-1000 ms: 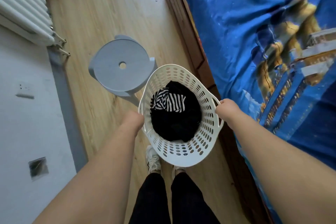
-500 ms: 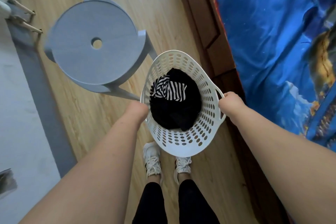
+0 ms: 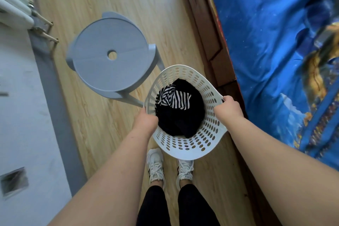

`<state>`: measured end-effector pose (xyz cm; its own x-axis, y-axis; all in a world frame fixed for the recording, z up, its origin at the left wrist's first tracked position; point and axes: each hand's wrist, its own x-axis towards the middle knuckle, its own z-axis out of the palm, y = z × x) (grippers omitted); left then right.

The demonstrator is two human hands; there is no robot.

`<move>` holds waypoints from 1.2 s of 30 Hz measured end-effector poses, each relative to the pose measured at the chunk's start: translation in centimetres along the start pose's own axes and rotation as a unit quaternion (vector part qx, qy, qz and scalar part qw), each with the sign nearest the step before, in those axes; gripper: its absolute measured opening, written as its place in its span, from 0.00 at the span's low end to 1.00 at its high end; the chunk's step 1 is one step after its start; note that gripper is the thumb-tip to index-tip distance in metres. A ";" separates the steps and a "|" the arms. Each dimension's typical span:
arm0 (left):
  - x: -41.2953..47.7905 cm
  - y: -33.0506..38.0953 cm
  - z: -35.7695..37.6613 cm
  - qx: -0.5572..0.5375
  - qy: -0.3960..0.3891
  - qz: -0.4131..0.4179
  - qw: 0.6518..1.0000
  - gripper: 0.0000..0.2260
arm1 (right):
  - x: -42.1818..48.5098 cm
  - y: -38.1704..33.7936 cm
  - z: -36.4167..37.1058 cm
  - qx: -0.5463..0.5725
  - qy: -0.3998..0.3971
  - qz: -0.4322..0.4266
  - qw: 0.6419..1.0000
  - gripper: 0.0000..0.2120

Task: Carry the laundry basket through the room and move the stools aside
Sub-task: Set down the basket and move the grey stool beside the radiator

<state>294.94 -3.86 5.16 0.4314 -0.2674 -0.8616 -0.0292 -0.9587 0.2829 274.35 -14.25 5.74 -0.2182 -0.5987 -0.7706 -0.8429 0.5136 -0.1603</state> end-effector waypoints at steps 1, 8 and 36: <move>-0.9 0.2 -0.2 -0.010 -0.002 0.003 1.000 0.28 | -0.7 -0.5 -0.2 0.008 -0.004 -0.011 1.000 0.24; -7.1 0.9 -5.7 -0.060 0.003 0.047 0.997 0.29 | -7.6 -6.5 -0.7 0.036 -0.034 -0.091 0.995 0.29; 0.1 6.9 -30.3 0.091 -0.063 0.152 0.982 0.17 | -17.8 -26.0 8.7 0.188 -0.020 -0.063 0.980 0.32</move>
<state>322.07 -7.59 19.77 0.2624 -0.5426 -0.7980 -0.3055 -0.8311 0.4647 304.42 -11.60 18.31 -0.0973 -0.6512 -0.7527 -0.6196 0.6315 -0.4662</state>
